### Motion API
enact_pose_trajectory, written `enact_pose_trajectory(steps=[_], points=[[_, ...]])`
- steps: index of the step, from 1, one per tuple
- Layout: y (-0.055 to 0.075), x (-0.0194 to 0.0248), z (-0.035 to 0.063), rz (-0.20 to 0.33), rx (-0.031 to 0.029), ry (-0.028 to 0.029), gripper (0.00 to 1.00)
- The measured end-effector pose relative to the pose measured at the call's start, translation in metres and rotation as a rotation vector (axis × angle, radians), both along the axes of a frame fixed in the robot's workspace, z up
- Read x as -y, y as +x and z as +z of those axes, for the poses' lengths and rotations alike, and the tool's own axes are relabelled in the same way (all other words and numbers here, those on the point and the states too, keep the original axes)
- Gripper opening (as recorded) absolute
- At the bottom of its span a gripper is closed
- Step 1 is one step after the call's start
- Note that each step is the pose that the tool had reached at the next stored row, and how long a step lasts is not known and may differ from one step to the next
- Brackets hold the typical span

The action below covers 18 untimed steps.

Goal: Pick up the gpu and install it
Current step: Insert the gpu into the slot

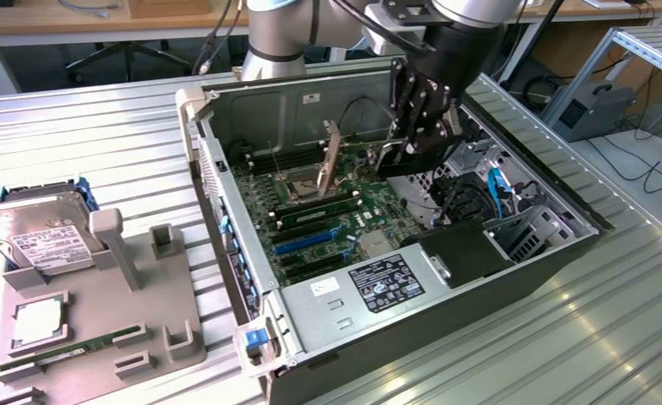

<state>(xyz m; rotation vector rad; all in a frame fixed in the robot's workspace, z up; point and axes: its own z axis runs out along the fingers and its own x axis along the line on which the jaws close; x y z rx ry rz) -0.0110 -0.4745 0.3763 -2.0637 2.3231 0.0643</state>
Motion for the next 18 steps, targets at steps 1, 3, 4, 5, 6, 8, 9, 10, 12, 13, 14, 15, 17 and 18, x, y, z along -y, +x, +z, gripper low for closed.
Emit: enact_pose_trajectory(steps=[1,3,4,5,6,8,9,10,12,13,14,15,17,18], points=[[0.000,0.0000,-0.0011,0.000,0.0000,0.0000,0.27],[-0.001,0.0000,-0.0034,0.001,0.0000,-0.0002,0.27],[-0.001,0.0000,-0.0035,0.001,-0.0001,-0.0003,0.27],[-0.001,0.0000,-0.0036,0.001,-0.0001,-0.0004,0.27],[-0.001,0.0000,-0.0037,0.001,-0.0001,-0.0002,0.27],[-0.001,0.0000,-0.0044,0.001,0.0001,0.0002,0.27],[-0.001,0.0000,-0.0052,0.001,0.0000,0.0000,0.27],[-0.001,0.0000,-0.0062,0.001,0.0001,0.0000,0.27],[-0.002,0.0000,-0.0098,0.001,0.0000,-0.0001,0.27],[-0.002,0.0000,-0.0113,0.001,0.0000,-0.0001,0.27],[-0.002,0.0000,-0.0117,0.001,0.0000,-0.0002,0.27],[-0.002,0.0000,-0.0118,0.001,-0.0001,-0.0003,0.27],[-0.005,0.0000,-0.0119,0.001,0.0002,0.0001,0.27],[-0.014,0.0001,-0.0125,0.001,0.0013,-0.0001,0.27]])
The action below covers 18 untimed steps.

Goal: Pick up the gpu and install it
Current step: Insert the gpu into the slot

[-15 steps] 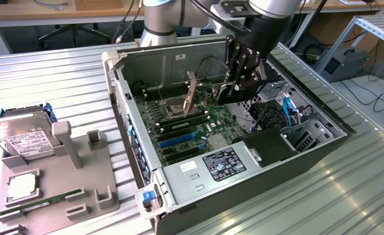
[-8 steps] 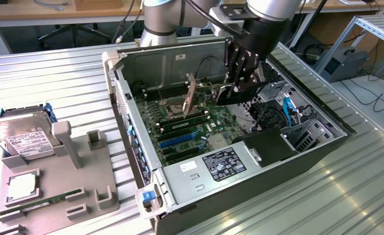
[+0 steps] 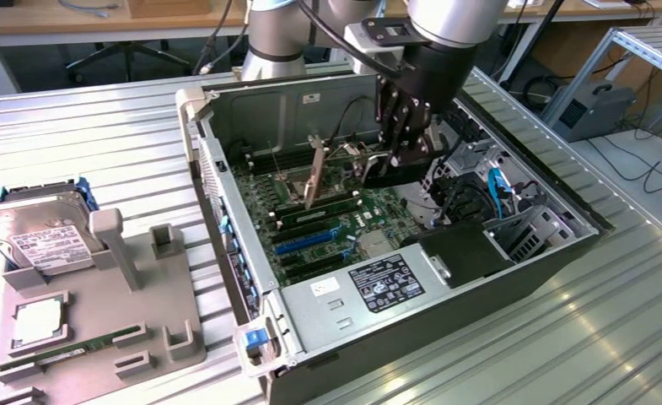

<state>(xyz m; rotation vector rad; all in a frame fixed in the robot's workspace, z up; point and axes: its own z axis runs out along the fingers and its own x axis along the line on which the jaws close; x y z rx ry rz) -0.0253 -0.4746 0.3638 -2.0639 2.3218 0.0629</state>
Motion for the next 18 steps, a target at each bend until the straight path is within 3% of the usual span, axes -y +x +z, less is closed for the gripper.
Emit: enact_pose_trajectory(steps=[4,18], points=[[-0.013,-0.0001,-0.0074,0.000,0.0002,0.0000,0.27],[-0.014,0.0000,-0.0112,0.000,0.0001,0.0000,0.27]])
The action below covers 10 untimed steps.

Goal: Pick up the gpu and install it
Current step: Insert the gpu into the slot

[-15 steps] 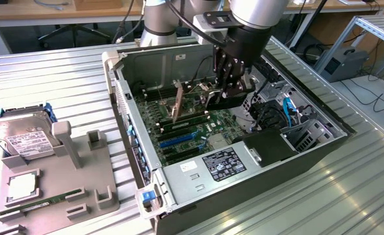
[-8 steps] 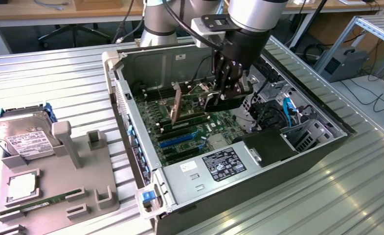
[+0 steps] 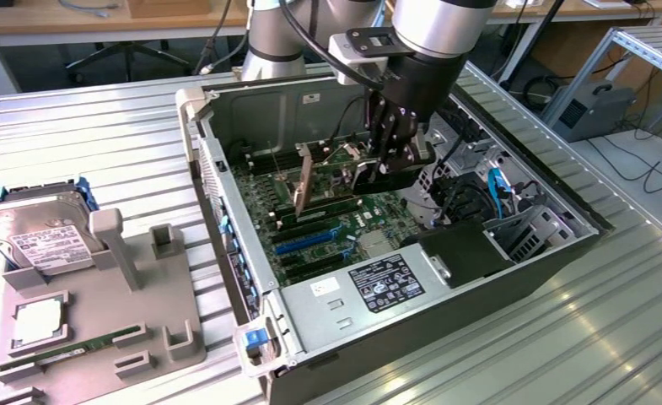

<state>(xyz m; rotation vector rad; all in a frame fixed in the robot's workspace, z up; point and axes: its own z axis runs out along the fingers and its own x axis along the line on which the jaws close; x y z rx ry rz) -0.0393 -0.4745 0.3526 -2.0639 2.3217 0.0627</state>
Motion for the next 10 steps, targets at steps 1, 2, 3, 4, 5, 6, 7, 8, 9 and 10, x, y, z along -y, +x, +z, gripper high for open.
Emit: enact_pose_trajectory(steps=[1,2,3,4,5,6,7,8,9,10], points=[[0.0000,0.0000,0.0000,0.000,0.0000,0.0001,0.27],[0.0000,0.0000,0.0000,0.000,0.0000,0.0000,0.27],[0.0000,0.0000,0.0000,0.000,0.0000,0.0000,0.27],[0.0000,0.0000,0.0000,0.000,0.0001,0.0001,0.27],[0.0000,0.0000,0.0000,0.000,0.0000,0.0001,0.27],[0.0000,0.0000,0.0000,0.000,0.0000,0.0000,0.27],[0.0000,0.0000,0.0000,0.000,0.0000,0.0001,0.27],[-0.0002,0.0000,0.0000,0.000,0.0000,0.0000,0.27],[-0.0008,0.0000,0.0000,0.000,0.0000,0.0000,0.27],[-0.0010,0.0000,-0.0001,0.000,0.0000,0.0000,0.27]])
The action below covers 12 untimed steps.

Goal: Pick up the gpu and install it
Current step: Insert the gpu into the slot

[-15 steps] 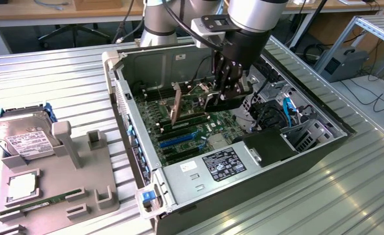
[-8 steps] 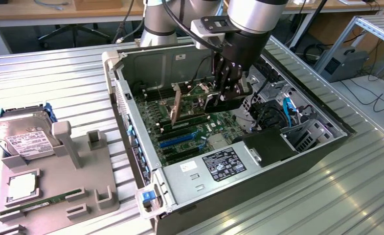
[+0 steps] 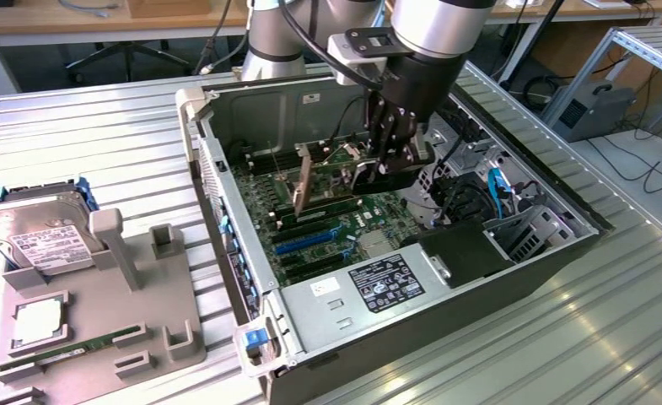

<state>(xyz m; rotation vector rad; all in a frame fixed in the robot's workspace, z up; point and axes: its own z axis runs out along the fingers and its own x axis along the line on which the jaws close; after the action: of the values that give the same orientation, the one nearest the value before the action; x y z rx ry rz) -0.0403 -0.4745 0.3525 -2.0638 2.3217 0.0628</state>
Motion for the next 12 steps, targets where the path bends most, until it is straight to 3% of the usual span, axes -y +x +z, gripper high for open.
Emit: enact_pose_trajectory(steps=[8,12], points=[[-0.014,0.0000,-0.0002,0.000,0.0000,0.0000,0.27],[-0.015,0.0000,-0.0002,0.000,-0.0001,-0.0001,0.27]])
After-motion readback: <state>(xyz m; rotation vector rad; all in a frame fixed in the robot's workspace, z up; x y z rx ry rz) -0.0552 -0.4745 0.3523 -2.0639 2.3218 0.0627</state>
